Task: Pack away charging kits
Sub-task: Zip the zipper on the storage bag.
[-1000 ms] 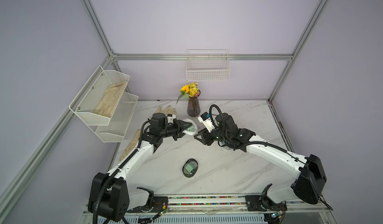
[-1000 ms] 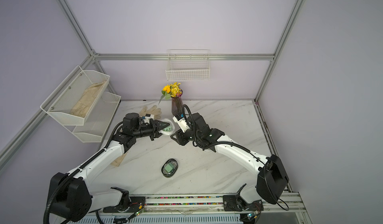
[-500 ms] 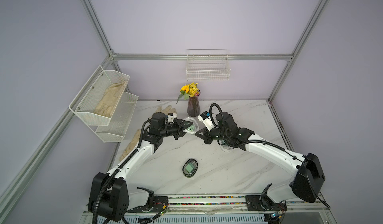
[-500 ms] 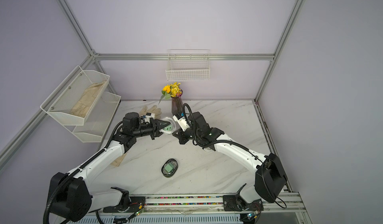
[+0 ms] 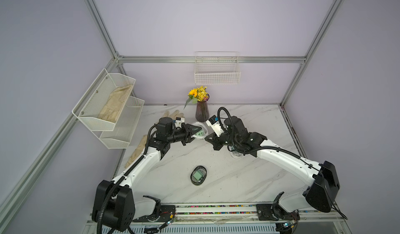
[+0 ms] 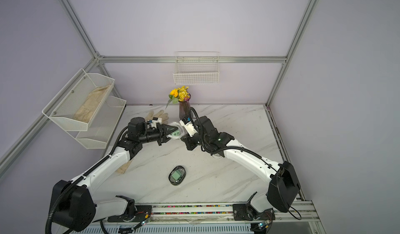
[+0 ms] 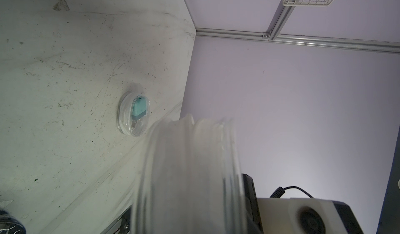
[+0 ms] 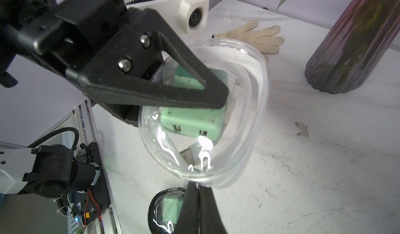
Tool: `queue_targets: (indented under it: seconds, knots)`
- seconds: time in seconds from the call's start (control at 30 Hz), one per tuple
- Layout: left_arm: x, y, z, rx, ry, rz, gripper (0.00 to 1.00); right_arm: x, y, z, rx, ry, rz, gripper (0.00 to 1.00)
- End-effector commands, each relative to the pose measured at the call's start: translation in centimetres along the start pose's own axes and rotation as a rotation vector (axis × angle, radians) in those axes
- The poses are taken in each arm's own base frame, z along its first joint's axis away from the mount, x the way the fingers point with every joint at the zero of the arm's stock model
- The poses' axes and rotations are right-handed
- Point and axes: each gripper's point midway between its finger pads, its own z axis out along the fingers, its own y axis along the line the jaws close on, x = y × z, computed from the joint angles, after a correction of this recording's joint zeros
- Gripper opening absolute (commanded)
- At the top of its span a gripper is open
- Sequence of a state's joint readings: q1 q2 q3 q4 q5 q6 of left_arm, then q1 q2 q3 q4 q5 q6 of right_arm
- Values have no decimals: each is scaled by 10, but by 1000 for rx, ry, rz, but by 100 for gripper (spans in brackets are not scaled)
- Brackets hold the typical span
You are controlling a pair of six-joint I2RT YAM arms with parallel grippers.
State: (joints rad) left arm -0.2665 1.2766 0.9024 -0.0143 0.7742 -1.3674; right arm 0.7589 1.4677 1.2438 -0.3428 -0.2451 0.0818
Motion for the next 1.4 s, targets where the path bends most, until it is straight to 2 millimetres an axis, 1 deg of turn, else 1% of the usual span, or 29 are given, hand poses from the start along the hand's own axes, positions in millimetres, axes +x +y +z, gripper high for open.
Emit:
queue_targets:
  seconds: [0.0,0.13,0.17,0.2,0.3,0.4,0.47,0.53,0.6,0.63,0.7,0.77,0.8,0.87,0.93,1.03,1.23,1.3,1.37]
  knots:
    - [-3,-49,-19,87,4,148,0,-7,-30,-22,169,-1,-62,0]
    - [-9,-51,-26,77,-22,194,0,-8,-17,-23,134,8,-83,0]
    - [-11,-52,-27,79,-29,203,0,-7,-17,-23,137,14,-84,0]
    - [-13,-53,-29,79,-39,212,0,-1,-18,-24,145,40,-83,0]
    - [-17,-54,-32,83,-54,240,0,5,-21,-26,170,70,-85,0]
    - [-22,-51,-35,71,-72,261,0,9,-17,-27,155,87,-86,0]
    - [-25,-48,-37,37,-93,276,0,10,-10,-26,123,98,-87,0]
    - [-27,-45,-39,0,-108,305,0,14,3,-24,69,115,-101,0]
    - [-27,-47,-40,-8,-107,335,0,19,9,-21,46,139,-100,0]
    - [-27,-47,-41,-15,-108,342,0,22,8,-19,50,154,-98,0]
    - [-26,-49,-42,-19,-97,370,0,29,-9,-15,144,190,-85,0]
    - [-26,-45,-44,-59,-96,384,0,34,-16,-14,180,222,-98,0]
    - [-26,-44,-46,-74,-98,397,0,34,-17,-14,183,226,-102,0]
    - [-28,-42,-50,-100,-119,413,0,33,-8,-16,134,224,-105,0]
    - [-26,-44,-50,-80,-108,424,0,28,-9,-17,148,207,-83,0]
    - [-19,-45,-47,-57,-56,438,0,25,-13,-16,171,197,-97,0]
    - [9,-54,-44,76,125,498,0,12,-18,-6,192,199,-143,0]
    - [14,-56,-47,107,138,516,0,7,-22,-4,218,203,-154,0]
    - [18,-59,-50,135,144,532,0,1,-25,-7,240,196,-165,0]
